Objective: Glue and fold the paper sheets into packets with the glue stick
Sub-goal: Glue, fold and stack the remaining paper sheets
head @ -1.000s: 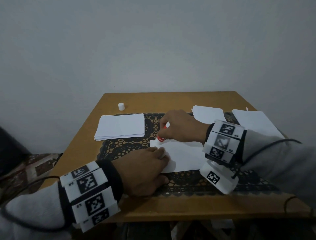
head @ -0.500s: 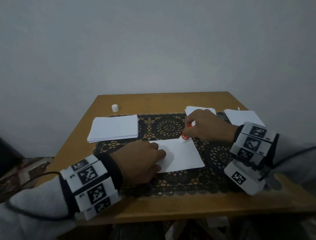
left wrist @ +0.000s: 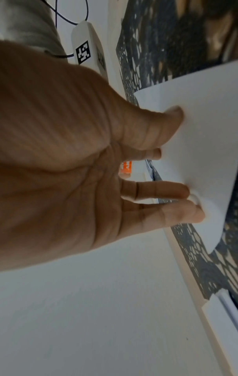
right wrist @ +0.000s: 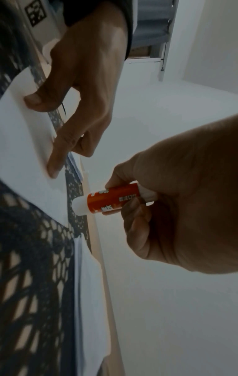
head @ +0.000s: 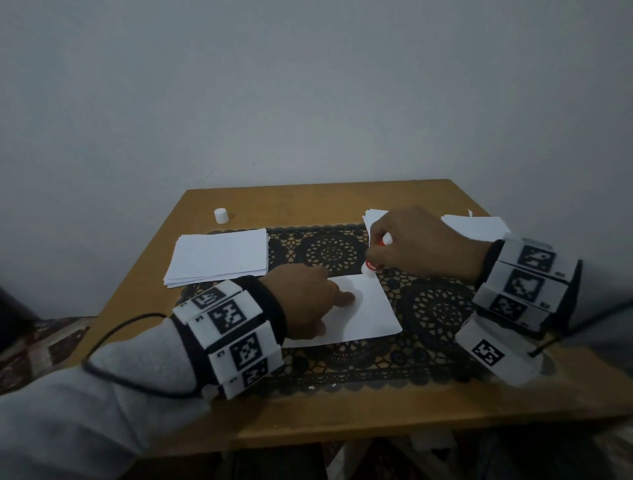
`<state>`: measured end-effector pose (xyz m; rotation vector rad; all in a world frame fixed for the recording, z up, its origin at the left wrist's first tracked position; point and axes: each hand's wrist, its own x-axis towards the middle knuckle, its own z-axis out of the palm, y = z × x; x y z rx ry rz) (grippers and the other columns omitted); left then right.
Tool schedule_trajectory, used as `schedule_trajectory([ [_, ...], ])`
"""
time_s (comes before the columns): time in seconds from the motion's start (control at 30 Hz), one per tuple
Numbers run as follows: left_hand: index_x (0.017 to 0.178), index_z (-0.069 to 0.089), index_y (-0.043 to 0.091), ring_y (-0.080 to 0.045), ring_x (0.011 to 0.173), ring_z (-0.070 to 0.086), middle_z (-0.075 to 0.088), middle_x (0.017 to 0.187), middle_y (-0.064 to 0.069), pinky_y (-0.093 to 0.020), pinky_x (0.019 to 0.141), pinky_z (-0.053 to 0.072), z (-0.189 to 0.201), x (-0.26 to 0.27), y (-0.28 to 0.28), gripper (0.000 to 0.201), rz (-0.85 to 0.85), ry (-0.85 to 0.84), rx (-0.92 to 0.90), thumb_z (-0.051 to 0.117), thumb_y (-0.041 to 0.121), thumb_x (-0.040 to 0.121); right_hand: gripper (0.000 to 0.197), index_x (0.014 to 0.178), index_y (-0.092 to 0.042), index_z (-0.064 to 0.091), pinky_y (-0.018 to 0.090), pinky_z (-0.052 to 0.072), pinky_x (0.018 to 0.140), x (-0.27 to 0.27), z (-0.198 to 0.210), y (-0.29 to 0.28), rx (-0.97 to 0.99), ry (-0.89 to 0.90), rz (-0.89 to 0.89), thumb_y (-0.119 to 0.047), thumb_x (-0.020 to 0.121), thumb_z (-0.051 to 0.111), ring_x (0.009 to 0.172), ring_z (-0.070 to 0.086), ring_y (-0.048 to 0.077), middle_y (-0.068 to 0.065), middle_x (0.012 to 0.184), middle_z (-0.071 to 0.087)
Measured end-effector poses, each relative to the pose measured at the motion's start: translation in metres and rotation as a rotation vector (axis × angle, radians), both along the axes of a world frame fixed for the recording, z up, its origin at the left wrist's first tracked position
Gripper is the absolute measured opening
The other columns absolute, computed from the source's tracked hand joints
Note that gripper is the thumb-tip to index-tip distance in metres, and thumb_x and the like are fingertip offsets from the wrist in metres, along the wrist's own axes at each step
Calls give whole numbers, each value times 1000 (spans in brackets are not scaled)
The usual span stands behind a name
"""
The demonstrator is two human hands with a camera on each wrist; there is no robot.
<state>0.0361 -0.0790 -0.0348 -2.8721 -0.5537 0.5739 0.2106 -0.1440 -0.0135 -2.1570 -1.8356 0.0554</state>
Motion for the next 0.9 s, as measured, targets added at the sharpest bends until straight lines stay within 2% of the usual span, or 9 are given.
schedule_trajectory([
  [0.03,150,17,39,-28,105,53,46,121,-10,-33,75,46,0,0,0,69,1,3,4,56,39,93,20,84,-15,75,27,48,66,-1,-3,1,-19,8,10,-33,85,65,82,59,13,-5,88,65],
  [0.13,150,17,39,-29,104,53,46,121,-10,-33,73,44,-1,0,0,68,0,-3,11,55,40,93,18,80,-17,76,35,52,66,-1,-9,-1,-63,49,25,-30,85,65,74,64,17,0,82,73],
  [0.37,148,20,41,-28,106,51,45,117,-7,-38,83,50,-1,-2,2,69,13,-31,-8,58,40,91,18,72,-15,74,38,54,73,0,-11,-18,-96,95,61,-29,82,68,74,63,14,-3,79,71],
  [0.5,148,22,39,-26,108,49,44,118,-5,-39,85,50,-1,-2,3,69,9,-44,-31,59,39,90,16,72,-17,76,36,54,69,0,-11,-33,-131,160,76,-28,80,70,68,64,14,-7,76,72],
  [0.6,147,27,38,-25,113,46,43,120,-5,-39,91,47,-1,0,4,64,25,-72,-81,58,41,91,15,77,-19,78,27,50,61,-1,-10,-43,-175,174,101,-30,82,70,69,62,12,-8,77,72],
  [0.7,138,45,37,-25,114,46,44,119,-3,-41,96,44,-1,5,5,51,73,-186,-174,61,40,90,15,80,-21,79,30,54,66,1,-11,-49,-202,178,114,-31,82,68,72,63,13,-16,77,70],
  [0.77,129,54,36,-24,112,47,45,118,-2,-41,96,44,-2,10,7,43,98,-252,-219,65,41,87,15,81,-22,79,29,55,68,3,-11,-51,-217,185,128,-31,83,67,75,63,12,-15,78,70],
  [0.9,128,47,26,-24,112,45,45,124,-4,-37,92,43,-2,18,12,56,145,-196,-221,71,44,80,17,81,-18,79,28,53,72,7,-7,-56,-233,243,158,-25,86,64,81,65,16,-8,80,73],
])
